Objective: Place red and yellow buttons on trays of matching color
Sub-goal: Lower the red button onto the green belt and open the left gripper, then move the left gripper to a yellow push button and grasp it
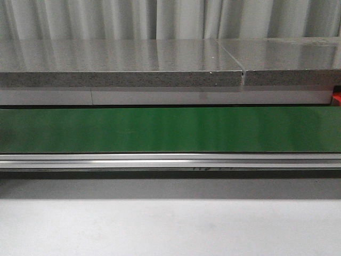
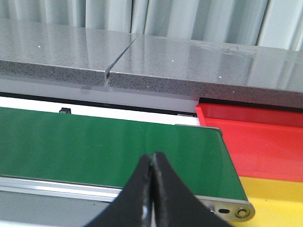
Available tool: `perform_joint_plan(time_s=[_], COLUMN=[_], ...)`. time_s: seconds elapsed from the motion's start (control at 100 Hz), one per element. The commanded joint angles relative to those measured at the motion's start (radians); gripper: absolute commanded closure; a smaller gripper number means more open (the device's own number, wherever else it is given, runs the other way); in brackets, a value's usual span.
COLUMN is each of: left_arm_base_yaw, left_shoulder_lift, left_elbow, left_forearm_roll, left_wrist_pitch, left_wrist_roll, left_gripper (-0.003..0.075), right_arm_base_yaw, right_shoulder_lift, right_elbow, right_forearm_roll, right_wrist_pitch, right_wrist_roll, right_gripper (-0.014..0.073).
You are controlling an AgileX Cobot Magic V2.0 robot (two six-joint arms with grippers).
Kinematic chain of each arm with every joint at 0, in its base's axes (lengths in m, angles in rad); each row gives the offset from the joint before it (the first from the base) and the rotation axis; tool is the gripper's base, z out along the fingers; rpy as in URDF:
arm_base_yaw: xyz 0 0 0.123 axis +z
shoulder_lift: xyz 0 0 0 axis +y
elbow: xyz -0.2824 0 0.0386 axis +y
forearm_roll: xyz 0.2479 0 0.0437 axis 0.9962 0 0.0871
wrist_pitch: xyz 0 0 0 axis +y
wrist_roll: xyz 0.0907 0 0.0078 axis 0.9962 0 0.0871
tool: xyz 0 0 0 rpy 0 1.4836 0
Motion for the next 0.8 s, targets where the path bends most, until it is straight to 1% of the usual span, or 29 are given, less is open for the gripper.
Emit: perform_joint_plan(time_s=[0.0, 0.23, 0.46, 0.64, 0.79], left_arm_base_yaw=[-0.006, -0.006, 0.010, 0.097, 0.212], left_shoulder_lift=[-0.030, -0.036, -0.109, -0.194, -0.278], left_elbow=[-0.062, -0.163, -0.150, -0.088, 0.007], left_forearm_roll=[-0.009, -0.006, -0.003, -0.002, 0.010], left_wrist_pitch=[-0.033, 0.005, -0.002, -0.005, -0.007], left_wrist_roll=[0.007, 0.007, -0.026, -0.046, -0.046], left_gripper=[0.0051, 0.0051, 0.0051, 0.0052, 0.0076], right_arm_base_yaw=[-0.001, -0.001, -0.001, -0.001, -0.001], right_shoulder_lift=[-0.017, -0.017, -0.017, -0.017, -0.017], right_elbow=[-0.010, -0.010, -0.010, -0.010, -0.010], right_forearm_roll=[-0.009, -0.009, -0.009, -0.009, -0.009], right_wrist_pitch=[-0.081, -0.081, -0.081, -0.081, -0.081], right_wrist_roll=[-0.002, -0.002, -0.002, -0.002, -0.002], right_gripper=[0.0661, 0.0661, 0.0661, 0.0661, 0.0661])
